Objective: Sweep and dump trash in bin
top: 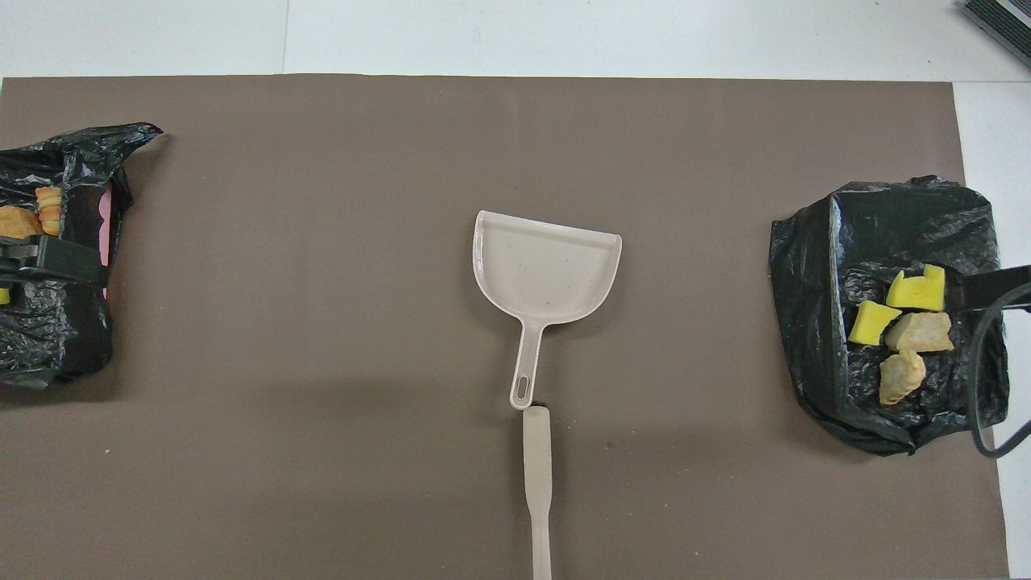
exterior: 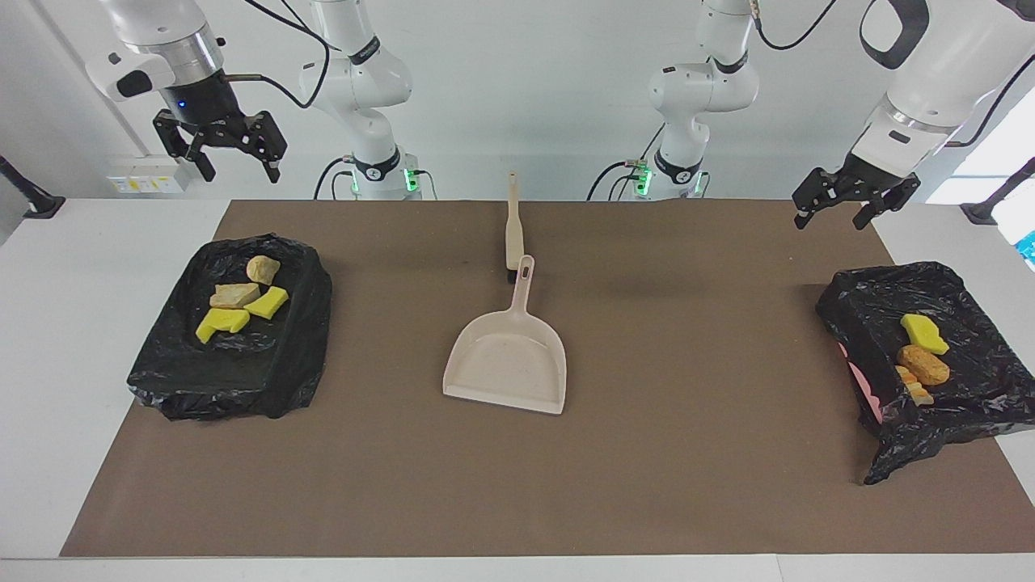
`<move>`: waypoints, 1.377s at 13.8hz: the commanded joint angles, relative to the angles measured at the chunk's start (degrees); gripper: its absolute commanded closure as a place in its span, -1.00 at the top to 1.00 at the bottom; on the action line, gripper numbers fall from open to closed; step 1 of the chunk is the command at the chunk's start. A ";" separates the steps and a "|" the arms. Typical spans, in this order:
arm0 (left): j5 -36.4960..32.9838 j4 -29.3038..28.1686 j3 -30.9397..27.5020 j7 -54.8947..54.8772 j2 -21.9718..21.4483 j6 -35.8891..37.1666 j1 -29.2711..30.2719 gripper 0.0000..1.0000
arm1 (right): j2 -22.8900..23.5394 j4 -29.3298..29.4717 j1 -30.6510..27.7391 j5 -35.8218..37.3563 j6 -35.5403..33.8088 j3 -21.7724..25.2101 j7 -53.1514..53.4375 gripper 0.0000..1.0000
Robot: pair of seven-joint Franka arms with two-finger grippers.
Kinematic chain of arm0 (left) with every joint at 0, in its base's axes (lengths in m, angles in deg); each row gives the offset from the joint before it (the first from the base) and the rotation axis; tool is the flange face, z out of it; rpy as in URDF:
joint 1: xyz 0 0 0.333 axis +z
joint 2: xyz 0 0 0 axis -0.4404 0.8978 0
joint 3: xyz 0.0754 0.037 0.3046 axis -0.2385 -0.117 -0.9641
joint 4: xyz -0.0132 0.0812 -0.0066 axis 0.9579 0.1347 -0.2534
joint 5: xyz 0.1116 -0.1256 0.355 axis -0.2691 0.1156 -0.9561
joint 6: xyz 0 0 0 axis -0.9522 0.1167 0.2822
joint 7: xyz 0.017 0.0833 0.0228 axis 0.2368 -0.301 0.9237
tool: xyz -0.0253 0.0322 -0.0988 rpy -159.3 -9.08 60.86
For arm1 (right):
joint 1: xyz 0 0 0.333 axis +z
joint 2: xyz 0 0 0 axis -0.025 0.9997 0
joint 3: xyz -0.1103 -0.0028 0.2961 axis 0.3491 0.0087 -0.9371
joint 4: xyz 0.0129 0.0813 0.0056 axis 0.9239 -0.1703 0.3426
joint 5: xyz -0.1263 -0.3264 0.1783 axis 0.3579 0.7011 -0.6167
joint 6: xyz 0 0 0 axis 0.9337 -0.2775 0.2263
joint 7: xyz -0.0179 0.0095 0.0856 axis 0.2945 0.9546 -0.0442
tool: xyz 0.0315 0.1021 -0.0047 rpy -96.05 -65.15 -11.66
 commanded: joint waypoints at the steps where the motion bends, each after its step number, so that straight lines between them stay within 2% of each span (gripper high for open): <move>1: 0.19 -1.70 0.21 -0.51 -1.34 0.53 0.42 1.00 | -0.51 0.16 -0.31 0.06 -0.92 -0.13 -1.30 1.00; 5: 0.10 -1.00 0.21 -1.82 -1.69 0.70 0.34 1.00 | -0.51 0.25 -0.31 0.06 -0.92 -0.13 -1.30 1.00; 10: -0.86 1.54 0.48 -3.14 -1.69 4.66 -0.28 1.00 | -0.51 0.25 -0.31 0.06 -0.92 -0.13 -1.30 1.00; 19: -0.51 1.02 0.65 -4.64 -1.78 2.81 -0.45 1.00 | -0.51 0.25 -0.31 0.06 -0.92 -0.13 -1.30 1.00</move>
